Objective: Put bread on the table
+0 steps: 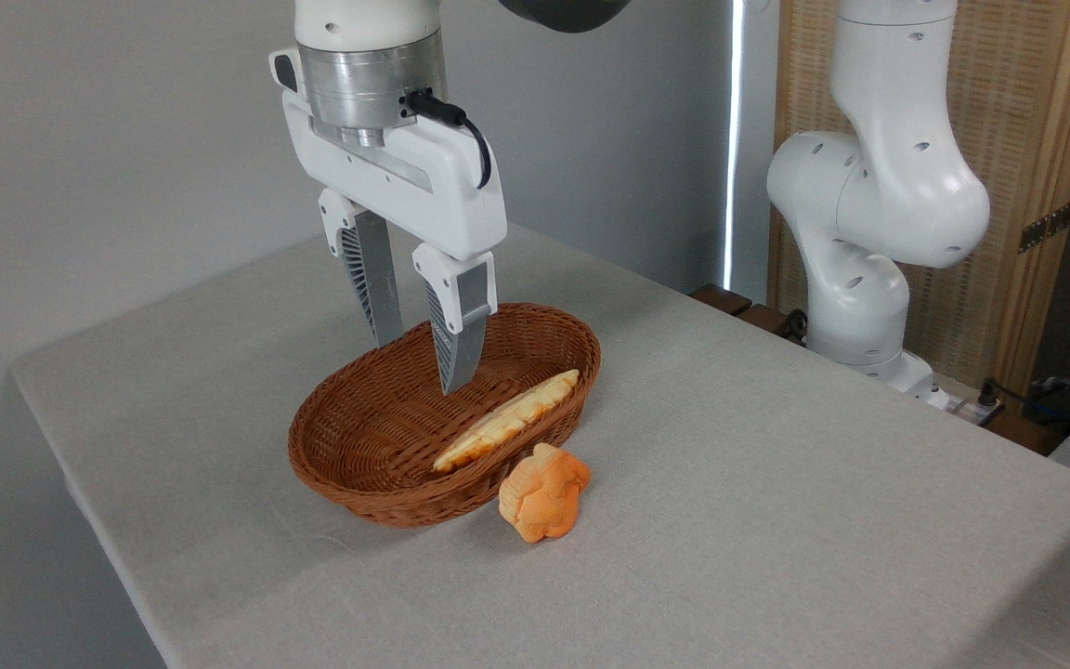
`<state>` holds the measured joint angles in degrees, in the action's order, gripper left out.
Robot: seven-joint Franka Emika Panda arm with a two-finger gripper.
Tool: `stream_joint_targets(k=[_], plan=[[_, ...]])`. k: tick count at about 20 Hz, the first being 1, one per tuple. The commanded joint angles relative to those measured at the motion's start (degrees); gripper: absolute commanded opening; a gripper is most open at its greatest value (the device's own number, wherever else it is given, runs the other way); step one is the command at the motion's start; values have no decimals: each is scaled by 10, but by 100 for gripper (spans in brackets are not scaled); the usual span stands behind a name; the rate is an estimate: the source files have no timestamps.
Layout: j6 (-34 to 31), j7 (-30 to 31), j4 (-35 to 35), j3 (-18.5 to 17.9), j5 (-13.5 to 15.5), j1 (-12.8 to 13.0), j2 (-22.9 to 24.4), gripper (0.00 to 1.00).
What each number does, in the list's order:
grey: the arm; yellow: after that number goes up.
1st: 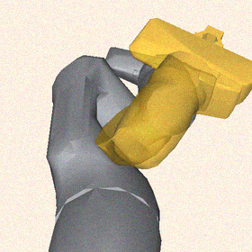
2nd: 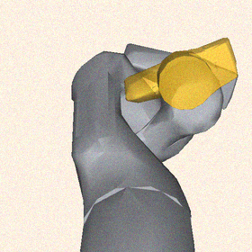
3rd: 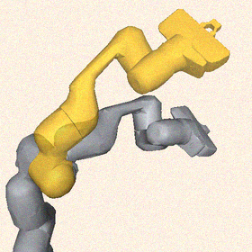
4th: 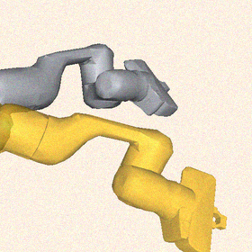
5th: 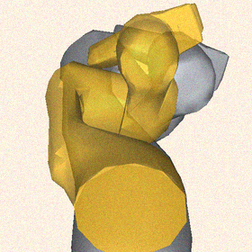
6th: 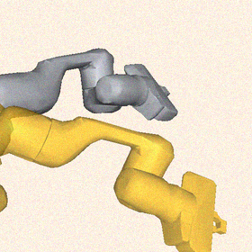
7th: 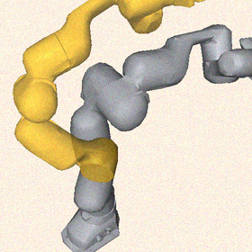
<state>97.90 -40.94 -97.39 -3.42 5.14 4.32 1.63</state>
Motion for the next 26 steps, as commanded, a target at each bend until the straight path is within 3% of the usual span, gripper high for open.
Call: stream_joint_targets(k=[1, 16, 25, 26], plan=[[3, 8, 2, -5, 50, 0, 5, 100], [1, 4, -17, 0, 50, 0, 21, 100], [4, -28, -126, 41, 46, 2, 72, 100], [4, -42, -132, 49, 32, 2, 71, 100]])
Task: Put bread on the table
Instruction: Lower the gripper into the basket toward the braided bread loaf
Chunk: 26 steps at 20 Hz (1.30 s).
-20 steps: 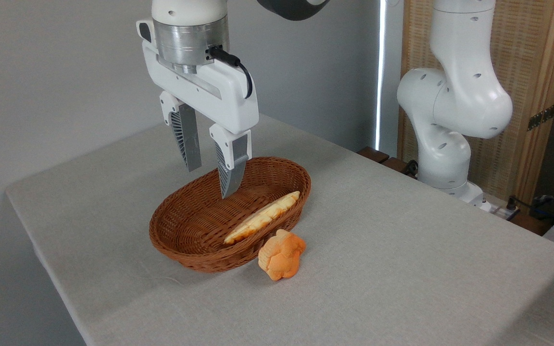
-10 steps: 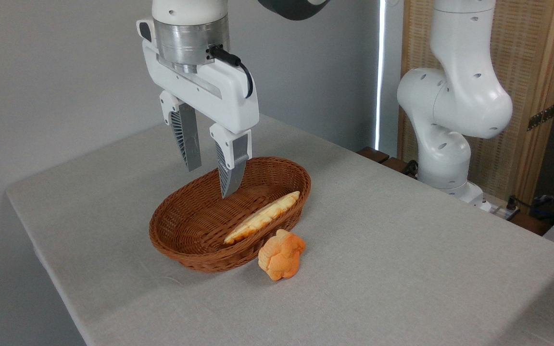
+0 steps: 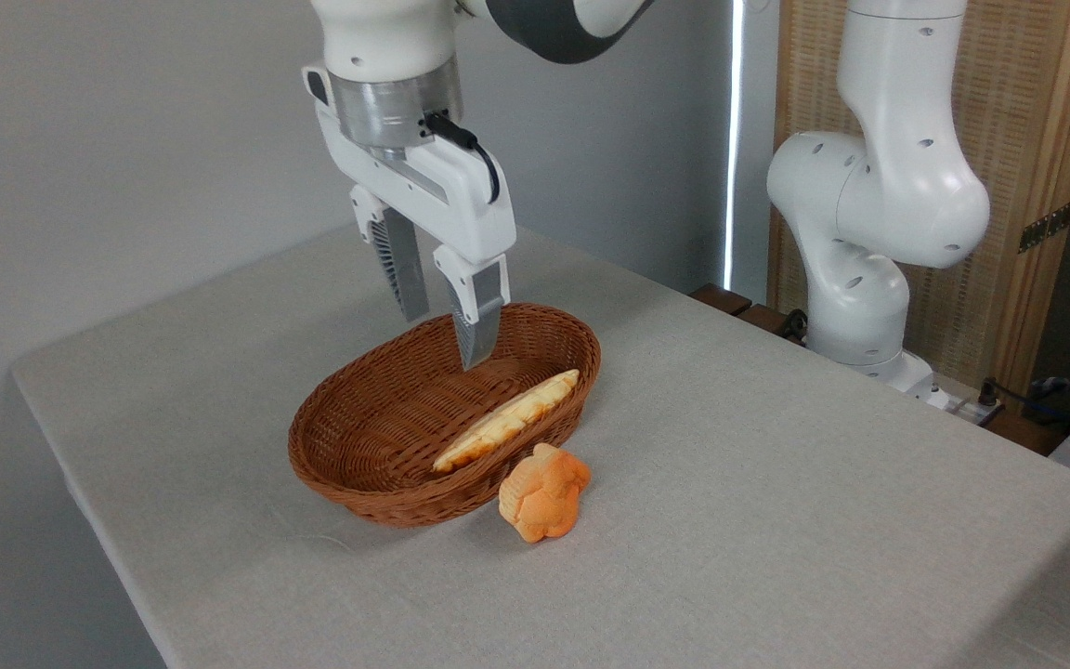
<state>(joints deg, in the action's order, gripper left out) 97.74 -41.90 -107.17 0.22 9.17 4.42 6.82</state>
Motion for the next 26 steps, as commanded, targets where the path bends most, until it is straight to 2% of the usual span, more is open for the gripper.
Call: stream_joint_targets(k=[1, 2, 4, 9, 11, 14, 21, 24, 26], plan=[[5, -49, -37, 18, -30, 1, 17, 100], [6, -74, -46, 28, -41, 1, 14, 100], [6, -94, -64, 39, -43, 1, 13, 100], [13, -98, -80, 41, -50, 3, 7, 100], [34, -98, -94, 49, -74, 6, 0, 100], [46, -98, -100, 68, -93, 5, -5, 100], [56, -97, -112, 78, -95, 5, -14, 100], [72, -97, -113, 79, -119, 6, -16, 100], [74, -97, -118, 80, -121, 5, -17, 100]])
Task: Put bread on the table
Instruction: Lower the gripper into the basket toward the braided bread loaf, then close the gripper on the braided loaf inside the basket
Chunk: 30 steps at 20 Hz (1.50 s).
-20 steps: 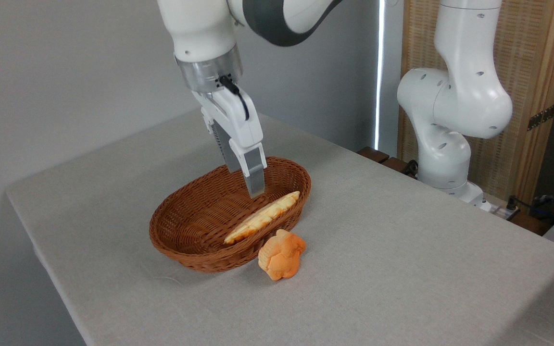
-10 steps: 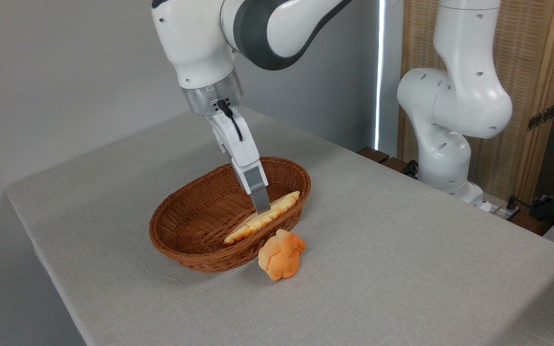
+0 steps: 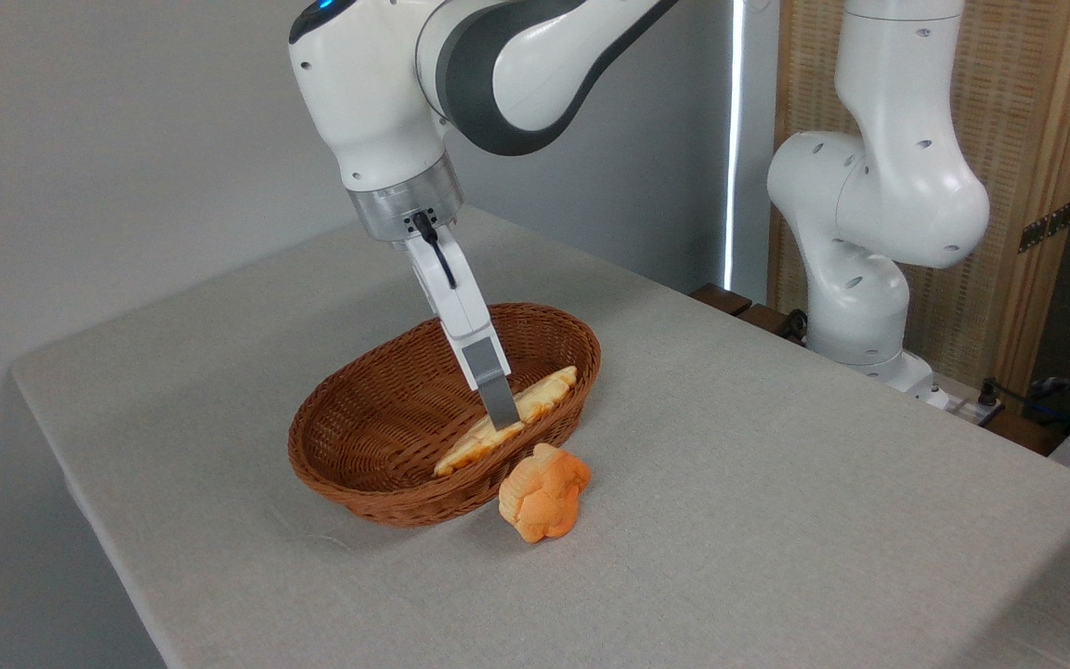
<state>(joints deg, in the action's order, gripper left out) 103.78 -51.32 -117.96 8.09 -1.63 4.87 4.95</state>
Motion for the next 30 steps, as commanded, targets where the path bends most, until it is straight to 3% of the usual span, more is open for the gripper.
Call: stream_joint_targets(k=[1, 10, 14, 18, 20, 30], plan=[[15, -3, -16, 7, -14, 0, 1, 100], [38, -1, -34, 19, -26, 1, -5, 99], [37, -3, -34, 23, -26, 1, -5, 53], [37, -4, -34, 30, -27, 1, -4, 24], [37, -4, -34, 33, -27, 1, -4, 17], [37, -3, -32, 33, -32, 0, -1, 6]])
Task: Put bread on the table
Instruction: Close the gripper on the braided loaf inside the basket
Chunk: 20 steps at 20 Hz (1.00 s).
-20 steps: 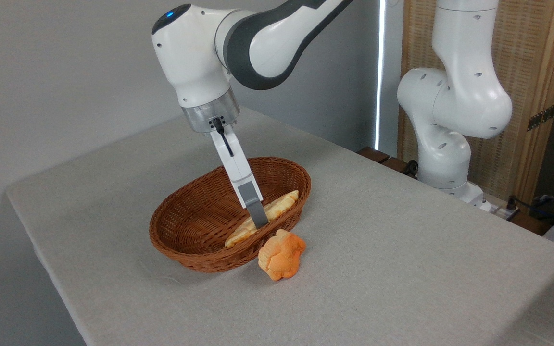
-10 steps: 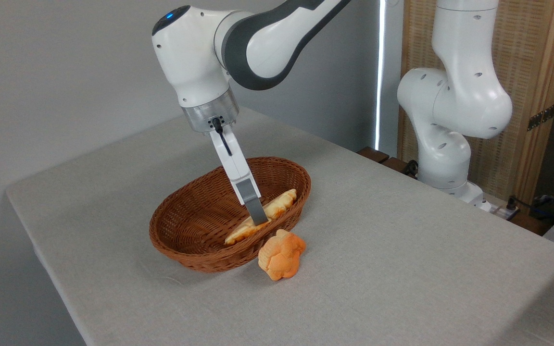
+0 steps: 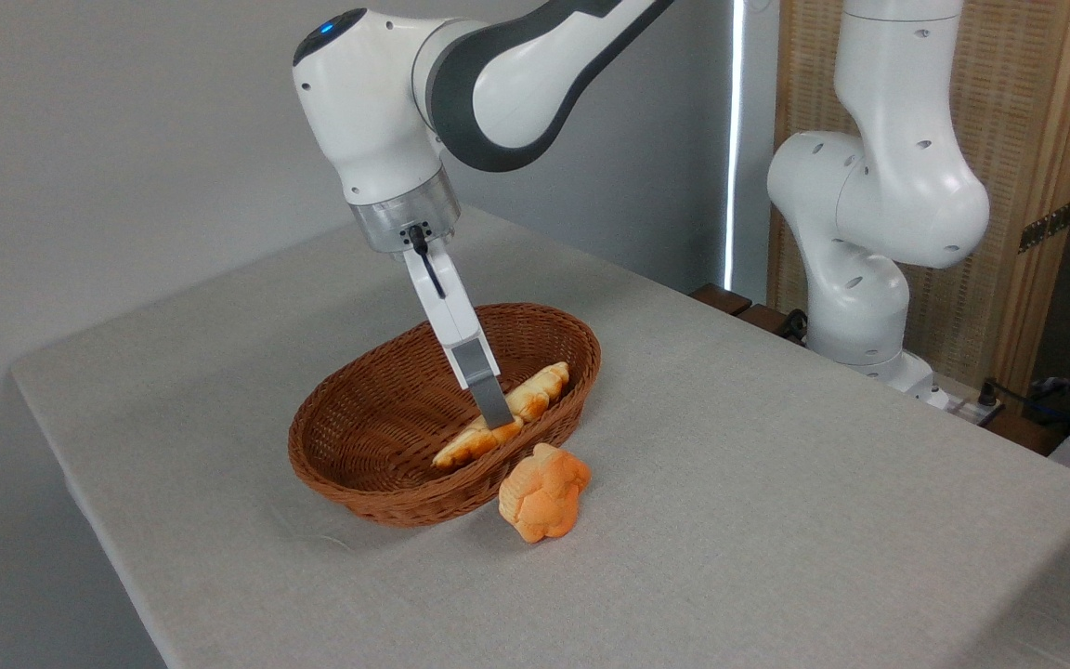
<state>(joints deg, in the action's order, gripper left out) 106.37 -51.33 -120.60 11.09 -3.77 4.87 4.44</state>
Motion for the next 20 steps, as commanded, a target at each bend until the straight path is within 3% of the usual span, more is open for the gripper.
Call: stream_joint_targets(k=[1, 3, 12, 20], plan=[[11, -3, -4, 3, -11, 1, 4, 4], [11, -3, -3, 3, -10, 1, 5, 0], [11, -4, 5, 2, -10, 1, 7, 0], [-25, -3, 61, -7, -11, -6, 12, 0]])
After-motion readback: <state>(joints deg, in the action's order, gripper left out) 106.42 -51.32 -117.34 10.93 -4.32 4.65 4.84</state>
